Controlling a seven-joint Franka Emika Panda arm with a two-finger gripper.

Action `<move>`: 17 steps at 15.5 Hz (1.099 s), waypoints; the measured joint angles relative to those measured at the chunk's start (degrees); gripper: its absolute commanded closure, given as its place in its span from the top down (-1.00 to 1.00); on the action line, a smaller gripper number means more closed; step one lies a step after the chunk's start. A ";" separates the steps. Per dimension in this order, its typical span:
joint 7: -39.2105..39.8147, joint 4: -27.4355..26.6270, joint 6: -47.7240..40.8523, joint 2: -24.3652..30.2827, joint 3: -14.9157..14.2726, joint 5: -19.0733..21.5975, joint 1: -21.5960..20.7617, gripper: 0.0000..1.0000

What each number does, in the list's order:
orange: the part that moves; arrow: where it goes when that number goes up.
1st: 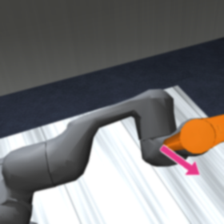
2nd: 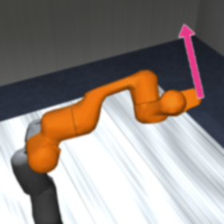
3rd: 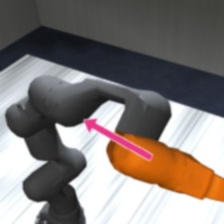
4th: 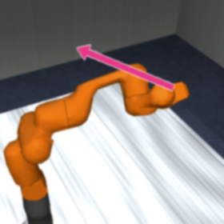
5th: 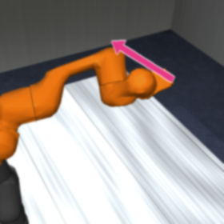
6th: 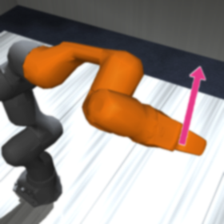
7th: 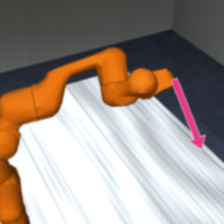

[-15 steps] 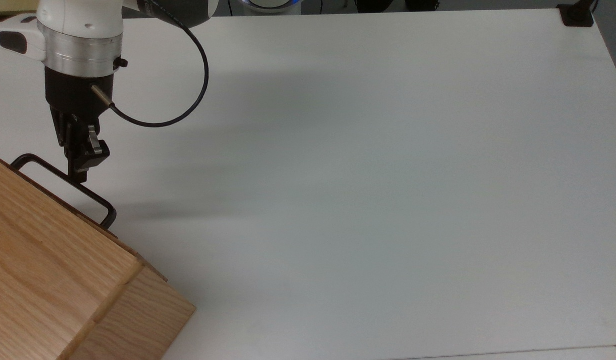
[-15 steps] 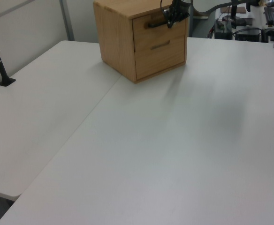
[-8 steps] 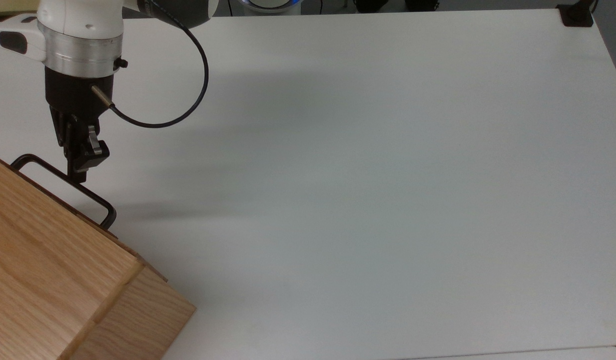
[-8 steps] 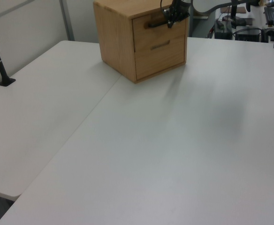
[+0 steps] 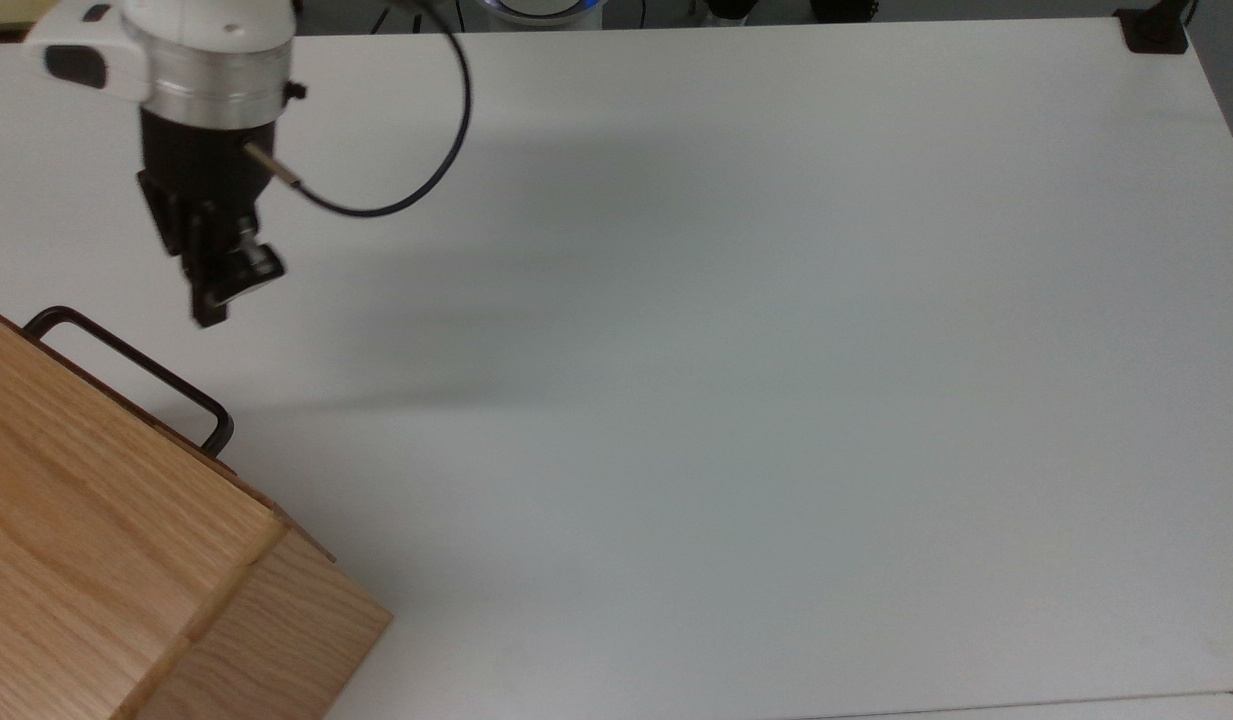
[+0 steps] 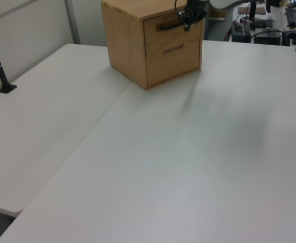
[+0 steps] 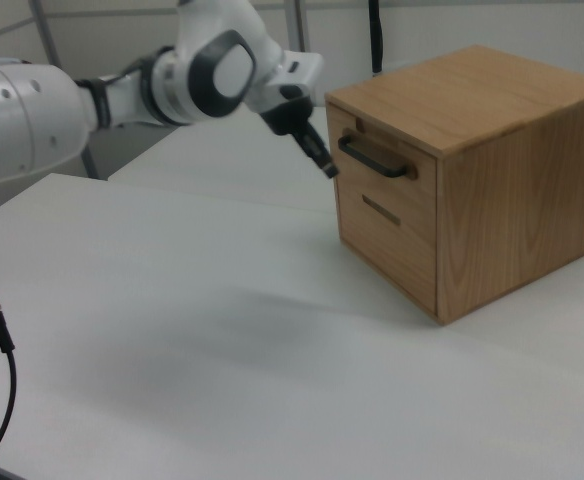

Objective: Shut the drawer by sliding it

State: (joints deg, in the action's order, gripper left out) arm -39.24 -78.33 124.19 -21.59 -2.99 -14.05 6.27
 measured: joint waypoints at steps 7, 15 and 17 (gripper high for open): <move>8.34 -1.08 -17.67 5.60 4.96 0.12 -0.55 -1.00; 15.99 -15.79 -23.82 20.39 6.72 1.96 -5.35 -1.00; 20.80 -17.57 -24.01 22.11 6.72 3.95 -6.03 -0.91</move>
State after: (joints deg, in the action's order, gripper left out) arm -18.44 -95.91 100.18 0.52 3.73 -10.09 0.24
